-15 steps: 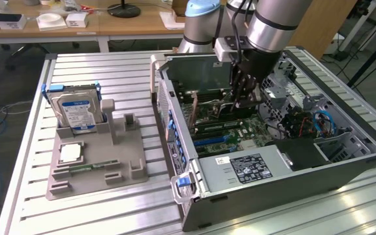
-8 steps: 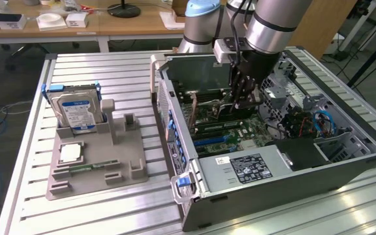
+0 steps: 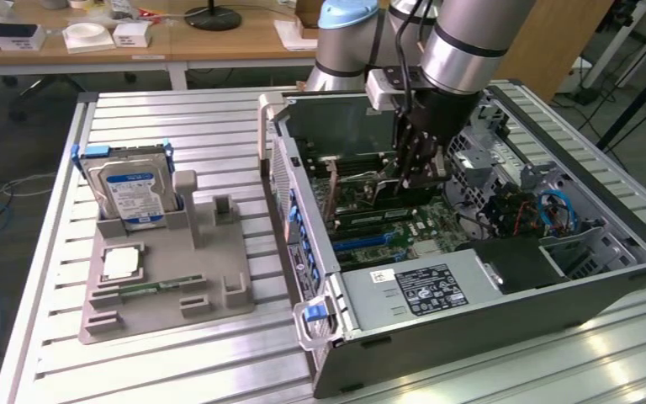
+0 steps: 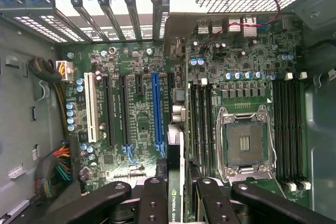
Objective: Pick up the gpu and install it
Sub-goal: 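Insert the gpu into the slot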
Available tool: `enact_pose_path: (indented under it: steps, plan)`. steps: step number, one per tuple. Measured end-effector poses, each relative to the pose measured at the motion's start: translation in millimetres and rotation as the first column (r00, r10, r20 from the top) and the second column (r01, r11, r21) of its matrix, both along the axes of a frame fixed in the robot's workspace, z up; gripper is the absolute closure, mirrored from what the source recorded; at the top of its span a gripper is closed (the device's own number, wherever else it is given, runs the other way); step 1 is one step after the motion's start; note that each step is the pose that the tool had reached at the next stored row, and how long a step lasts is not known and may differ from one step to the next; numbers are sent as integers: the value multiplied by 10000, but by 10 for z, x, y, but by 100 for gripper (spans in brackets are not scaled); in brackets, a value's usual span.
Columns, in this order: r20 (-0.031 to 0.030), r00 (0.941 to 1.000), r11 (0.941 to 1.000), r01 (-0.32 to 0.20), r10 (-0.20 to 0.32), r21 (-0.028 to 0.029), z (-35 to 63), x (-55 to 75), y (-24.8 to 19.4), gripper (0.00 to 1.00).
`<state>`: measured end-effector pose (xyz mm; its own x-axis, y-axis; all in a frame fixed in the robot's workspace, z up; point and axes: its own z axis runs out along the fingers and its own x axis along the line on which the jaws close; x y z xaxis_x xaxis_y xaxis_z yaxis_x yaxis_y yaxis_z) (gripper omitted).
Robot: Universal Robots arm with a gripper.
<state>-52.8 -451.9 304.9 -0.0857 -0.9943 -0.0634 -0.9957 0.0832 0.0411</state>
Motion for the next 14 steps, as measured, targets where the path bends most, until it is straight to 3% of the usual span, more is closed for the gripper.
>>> enact_pose_path:
  steps: [14]
  plan:
    - [-1, 10000, 10000, -1, 1, -9, -39, -3, -2, 74]
